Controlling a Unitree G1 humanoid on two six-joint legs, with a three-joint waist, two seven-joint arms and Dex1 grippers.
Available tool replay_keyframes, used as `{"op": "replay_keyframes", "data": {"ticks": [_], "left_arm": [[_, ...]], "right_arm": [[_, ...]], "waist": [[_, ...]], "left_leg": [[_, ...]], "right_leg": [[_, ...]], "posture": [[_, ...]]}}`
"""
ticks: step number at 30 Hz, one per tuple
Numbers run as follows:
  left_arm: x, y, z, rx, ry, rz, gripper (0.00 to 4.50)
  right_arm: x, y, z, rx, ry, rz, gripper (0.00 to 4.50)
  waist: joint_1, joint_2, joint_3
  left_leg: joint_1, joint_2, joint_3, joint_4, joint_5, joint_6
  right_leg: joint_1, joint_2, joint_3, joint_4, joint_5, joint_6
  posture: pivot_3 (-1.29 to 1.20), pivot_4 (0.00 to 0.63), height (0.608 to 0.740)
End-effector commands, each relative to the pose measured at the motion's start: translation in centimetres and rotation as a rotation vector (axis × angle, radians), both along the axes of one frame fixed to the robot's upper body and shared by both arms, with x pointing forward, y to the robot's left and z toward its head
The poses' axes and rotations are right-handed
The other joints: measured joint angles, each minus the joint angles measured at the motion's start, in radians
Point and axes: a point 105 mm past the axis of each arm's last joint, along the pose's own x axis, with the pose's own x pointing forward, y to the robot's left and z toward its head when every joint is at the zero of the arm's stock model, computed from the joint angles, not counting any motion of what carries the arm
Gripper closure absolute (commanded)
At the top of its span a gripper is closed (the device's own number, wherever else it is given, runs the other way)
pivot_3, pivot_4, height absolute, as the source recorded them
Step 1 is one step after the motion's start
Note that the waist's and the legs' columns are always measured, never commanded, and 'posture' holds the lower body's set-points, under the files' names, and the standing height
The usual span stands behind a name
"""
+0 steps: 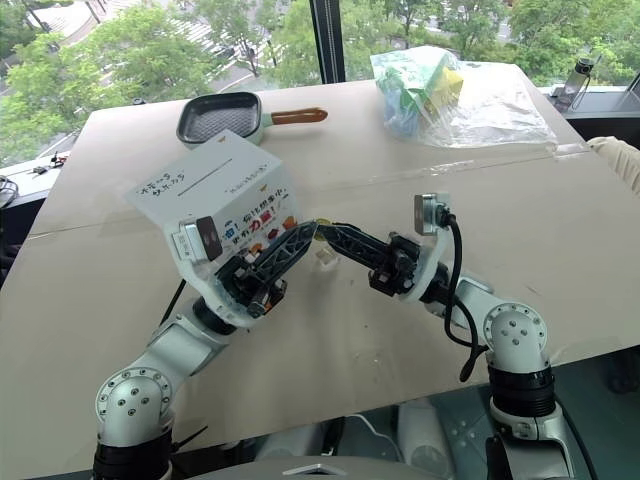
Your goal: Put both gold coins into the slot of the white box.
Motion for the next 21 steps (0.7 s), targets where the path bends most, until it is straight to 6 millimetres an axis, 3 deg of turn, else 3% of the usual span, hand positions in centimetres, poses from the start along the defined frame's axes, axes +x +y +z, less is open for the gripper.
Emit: {"op": "replay_keyframes", "data": {"ticks": [1, 10, 11, 13, 18, 21], "left_arm": [[-0.9, -0.8, 0.2, 0.008, -0.017, -0.078, 4.28], [-0.5, -0.6, 0.1, 0.025, -0.007, -0.055, 4.28], [-0.4, -0.1, 0.4, 0.001, -0.008, -0.038, 4.50], [-0.4, 1.3, 1.4, -0.075, -0.005, -0.008, 4.50], [-0.4, 4.1, 2.8, -0.114, -0.022, 0.058, 4.50], [-0.3, 5.2, 3.9, -0.089, -0.049, 0.086, 4.50]], "right_arm": [[-1.2, 0.7, 1.6, 0.026, -0.075, 0.057, 4.50], [-1.0, 0.8, 1.7, 0.027, -0.093, 0.025, 4.50], [-0.9, 0.8, 1.7, 0.024, -0.091, 0.018, 4.00], [-0.7, 0.7, 1.6, 0.018, -0.092, -0.001, 3.37], [-0.3, 0.0, 1.3, 0.007, -0.086, -0.036, 1.09], [0.2, -0.7, 1.2, -0.002, -0.095, -0.066, 1.09]], "waist": [[0.000, 0.000, 0.000], [0.000, 0.000, 0.000], [0.000, 0.000, 0.000], [-0.002, 0.000, 0.000], [-0.001, 0.000, 0.000], [0.000, 0.000, 0.000]], "left_leg": [[0.000, 0.000, 0.000, 0.000, 0.000, 0.000], [0.000, 0.000, 0.000, 0.000, 0.000, 0.000], [0.000, 0.000, 0.000, 0.000, 0.000, 0.000], [0.000, 0.000, 0.000, 0.000, 0.000, 0.000], [0.000, 0.001, -0.001, 0.000, 0.000, 0.000], [-0.001, 0.000, 0.000, 0.000, 0.000, 0.000]], "right_leg": [[0.000, 0.000, 0.000, 0.000, 0.000, 0.000], [0.000, 0.000, 0.000, 0.000, 0.000, 0.000], [0.000, 0.000, 0.000, 0.000, 0.000, 0.000], [0.000, 0.000, 0.000, 0.000, 0.000, 0.000], [-0.001, 0.000, 0.000, 0.000, 0.000, 0.000], [-0.001, 0.000, 0.000, 0.000, 0.000, 0.000]], "posture": [[0.00, 0.150, 0.721], [0.00, 0.150, 0.721], [0.00, 0.150, 0.721], [0.00, 0.150, 0.721], [0.00, 0.150, 0.721], [0.00, 0.150, 0.721]]}}
